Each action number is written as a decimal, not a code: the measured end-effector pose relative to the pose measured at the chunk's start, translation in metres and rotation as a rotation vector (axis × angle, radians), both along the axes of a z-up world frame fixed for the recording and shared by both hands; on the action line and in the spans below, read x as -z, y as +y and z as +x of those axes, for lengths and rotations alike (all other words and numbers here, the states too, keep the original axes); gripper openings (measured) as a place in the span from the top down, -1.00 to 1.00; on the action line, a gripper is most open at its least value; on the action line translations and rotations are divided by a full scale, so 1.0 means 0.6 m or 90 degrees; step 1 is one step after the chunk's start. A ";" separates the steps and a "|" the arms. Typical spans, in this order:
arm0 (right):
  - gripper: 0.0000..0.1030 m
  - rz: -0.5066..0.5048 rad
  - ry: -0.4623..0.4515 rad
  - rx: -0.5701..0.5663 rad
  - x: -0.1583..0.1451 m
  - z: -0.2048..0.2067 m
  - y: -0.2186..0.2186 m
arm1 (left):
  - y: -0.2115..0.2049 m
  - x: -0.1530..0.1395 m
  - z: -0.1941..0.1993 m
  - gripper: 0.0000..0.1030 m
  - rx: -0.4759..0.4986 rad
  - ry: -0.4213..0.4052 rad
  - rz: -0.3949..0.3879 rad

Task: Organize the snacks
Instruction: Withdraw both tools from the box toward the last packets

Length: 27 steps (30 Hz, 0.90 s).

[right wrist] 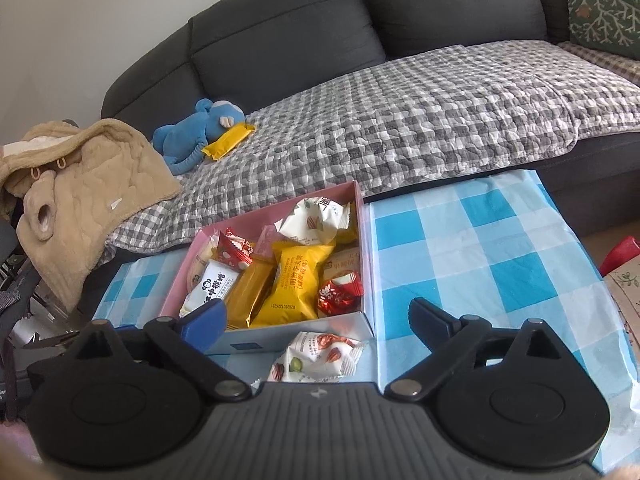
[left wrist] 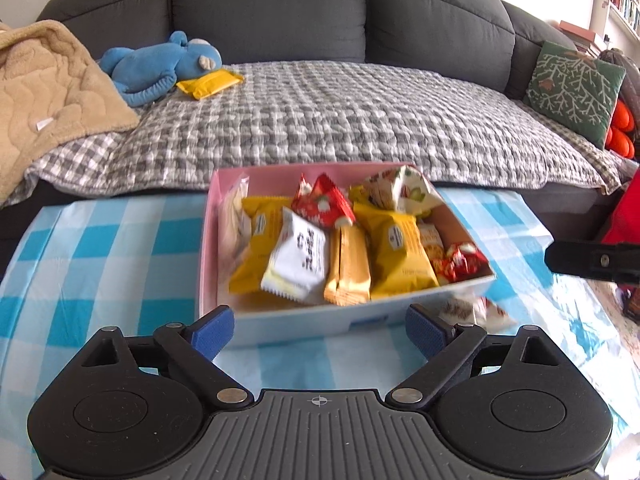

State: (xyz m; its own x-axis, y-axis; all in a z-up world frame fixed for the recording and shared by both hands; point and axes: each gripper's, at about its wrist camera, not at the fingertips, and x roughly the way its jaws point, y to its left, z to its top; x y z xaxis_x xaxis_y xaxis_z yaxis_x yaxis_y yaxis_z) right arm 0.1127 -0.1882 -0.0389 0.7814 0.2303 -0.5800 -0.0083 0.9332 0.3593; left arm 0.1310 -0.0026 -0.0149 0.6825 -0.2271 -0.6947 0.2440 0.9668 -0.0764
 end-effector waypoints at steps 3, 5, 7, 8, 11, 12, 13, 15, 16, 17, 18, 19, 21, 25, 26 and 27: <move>-0.91 -0.017 0.006 -0.002 0.003 -0.010 0.003 | 0.001 0.003 -0.022 -0.88 0.001 0.004 0.007; -0.92 -0.036 0.009 -0.006 0.005 -0.018 0.005 | 0.000 0.004 -0.034 -0.90 0.002 0.003 0.009; -0.93 -0.049 0.011 -0.012 0.006 -0.024 0.006 | 0.000 0.009 -0.046 -0.90 0.004 0.000 0.008; -0.94 -0.055 0.011 -0.014 0.007 -0.027 0.006 | -0.001 0.012 -0.051 -0.91 0.006 -0.003 0.008; -0.97 -0.069 0.006 -0.020 0.006 -0.034 0.004 | -0.008 0.024 -0.066 -0.91 0.029 -0.018 0.011; -0.97 -0.073 0.003 -0.022 0.007 -0.038 0.002 | -0.013 0.028 -0.068 -0.91 0.044 -0.021 0.020; -0.98 -0.077 0.001 -0.023 0.008 -0.040 0.000 | -0.017 0.032 -0.071 -0.91 0.054 -0.026 0.031; -0.99 -0.083 0.004 -0.023 0.014 -0.043 -0.006 | -0.023 0.042 -0.077 -0.91 0.064 -0.038 0.050; -0.99 -0.087 0.006 -0.021 0.018 -0.043 -0.009 | -0.027 0.048 -0.079 -0.91 0.070 -0.040 0.054; -0.99 -0.091 0.011 -0.017 0.022 -0.042 -0.012 | -0.031 0.053 -0.080 -0.91 0.078 -0.038 0.056; -0.99 -0.094 0.016 -0.011 0.026 -0.041 -0.015 | -0.034 0.057 -0.078 -0.91 0.083 -0.037 0.056; -0.99 -0.096 0.022 -0.007 0.030 -0.039 -0.018 | -0.037 0.061 -0.077 -0.91 0.086 -0.038 0.054; -0.99 -0.093 0.032 0.002 0.038 -0.034 -0.024 | -0.045 0.068 -0.075 -0.91 0.095 -0.041 0.045; -0.99 -0.071 0.044 0.013 0.046 -0.026 -0.030 | -0.070 0.083 -0.074 -0.91 0.125 -0.043 0.033; -0.99 -0.065 0.045 0.013 0.047 -0.024 -0.030 | -0.079 0.086 -0.075 -0.91 0.137 -0.045 0.035; -0.99 -0.059 0.046 0.011 0.048 -0.022 -0.029 | -0.087 0.088 -0.076 -0.91 0.148 -0.048 0.038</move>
